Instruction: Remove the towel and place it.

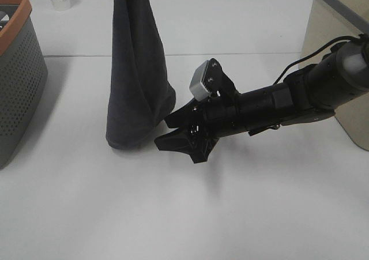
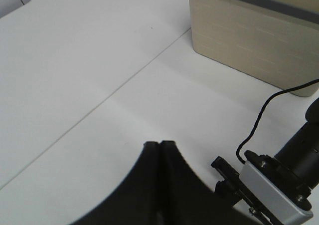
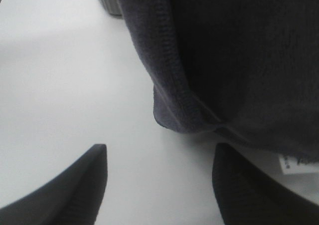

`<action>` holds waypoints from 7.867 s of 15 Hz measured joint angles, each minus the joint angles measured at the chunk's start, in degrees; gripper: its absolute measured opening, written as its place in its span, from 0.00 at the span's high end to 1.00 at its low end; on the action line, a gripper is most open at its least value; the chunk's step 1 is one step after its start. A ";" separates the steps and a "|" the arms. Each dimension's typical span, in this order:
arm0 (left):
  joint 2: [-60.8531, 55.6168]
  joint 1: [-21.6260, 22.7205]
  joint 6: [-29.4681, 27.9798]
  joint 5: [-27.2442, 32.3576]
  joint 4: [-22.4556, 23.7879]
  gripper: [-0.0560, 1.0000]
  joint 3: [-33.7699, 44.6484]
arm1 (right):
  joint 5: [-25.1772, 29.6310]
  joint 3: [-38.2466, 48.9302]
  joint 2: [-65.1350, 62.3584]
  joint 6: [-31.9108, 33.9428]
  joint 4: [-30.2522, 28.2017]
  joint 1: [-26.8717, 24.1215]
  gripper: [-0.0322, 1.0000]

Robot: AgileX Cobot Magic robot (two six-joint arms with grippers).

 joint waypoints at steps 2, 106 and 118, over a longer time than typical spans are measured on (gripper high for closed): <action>-1.09 0.00 -0.29 0.00 0.69 0.95 -2.01 | -2.12 -2.01 0.00 3.78 0.06 0.00 0.37; 23.78 12.09 -33.63 -67.84 20.86 0.95 17.42 | -81.70 -3.27 -16.27 121.12 -118.43 -10.94 0.95; 13.12 11.63 -36.10 -82.10 29.91 0.95 54.20 | -93.05 29.05 -22.63 121.24 -132.01 -11.34 0.95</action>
